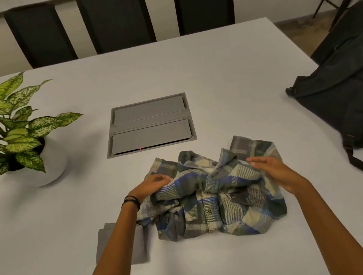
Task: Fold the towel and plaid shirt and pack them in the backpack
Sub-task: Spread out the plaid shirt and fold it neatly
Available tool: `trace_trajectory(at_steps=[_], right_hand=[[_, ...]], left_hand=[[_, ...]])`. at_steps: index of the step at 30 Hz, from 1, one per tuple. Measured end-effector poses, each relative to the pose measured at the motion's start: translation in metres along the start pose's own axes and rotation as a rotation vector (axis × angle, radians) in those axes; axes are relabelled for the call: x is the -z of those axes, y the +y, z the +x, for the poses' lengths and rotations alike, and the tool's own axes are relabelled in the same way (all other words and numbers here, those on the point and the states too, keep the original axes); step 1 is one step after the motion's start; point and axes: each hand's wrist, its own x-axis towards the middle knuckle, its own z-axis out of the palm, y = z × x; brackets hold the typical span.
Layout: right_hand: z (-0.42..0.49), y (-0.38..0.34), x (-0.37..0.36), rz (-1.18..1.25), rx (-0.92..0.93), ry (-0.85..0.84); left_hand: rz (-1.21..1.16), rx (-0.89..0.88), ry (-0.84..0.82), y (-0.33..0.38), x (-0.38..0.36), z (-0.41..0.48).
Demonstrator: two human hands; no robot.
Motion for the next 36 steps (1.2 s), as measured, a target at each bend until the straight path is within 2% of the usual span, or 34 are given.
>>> trace_trajectory(at_steps=[3,8,12,15,17,19,21,24,27,31,36], right_hand=[[-0.005,0.006,-0.004,-0.218,-0.084,-0.088],[-0.014,0.008,-0.011,-0.420,-0.120,-0.141],[-0.016,0.015,-0.011,-0.453,-0.061,-0.087],[-0.026,0.015,-0.018,-0.369,0.083,0.003],[-0.034,0.015,-0.026,-0.303,0.273,0.169],[-0.044,0.014,-0.033,-0.242,0.427,0.353],[-0.049,0.016,-0.037,-0.213,0.483,0.442],[-0.053,0.019,-0.039,-0.266,0.463,0.392],[-0.054,0.020,-0.035,-0.308,0.434,0.345],[-0.057,0.014,-0.026,-0.351,0.406,0.317],[-0.066,0.004,-0.014,-0.402,0.412,0.345]], left_hand=[[0.105,0.023,-0.084,0.003,-0.002,-0.014],[0.187,0.040,-0.186,0.007,-0.004,-0.020],[0.167,0.037,-0.212,0.000,-0.011,-0.030],[0.227,-0.017,-0.195,-0.005,-0.019,-0.042],[0.209,-0.111,-0.119,-0.007,-0.025,-0.048],[0.151,-0.225,0.039,-0.010,-0.029,-0.053],[0.082,-0.326,0.197,-0.012,-0.030,-0.057],[0.028,-0.401,0.370,-0.012,-0.033,-0.063],[0.089,-0.470,0.473,-0.011,-0.037,-0.068],[0.034,-0.540,0.477,-0.003,-0.041,-0.073],[0.093,-0.613,0.452,0.018,-0.044,-0.080]])
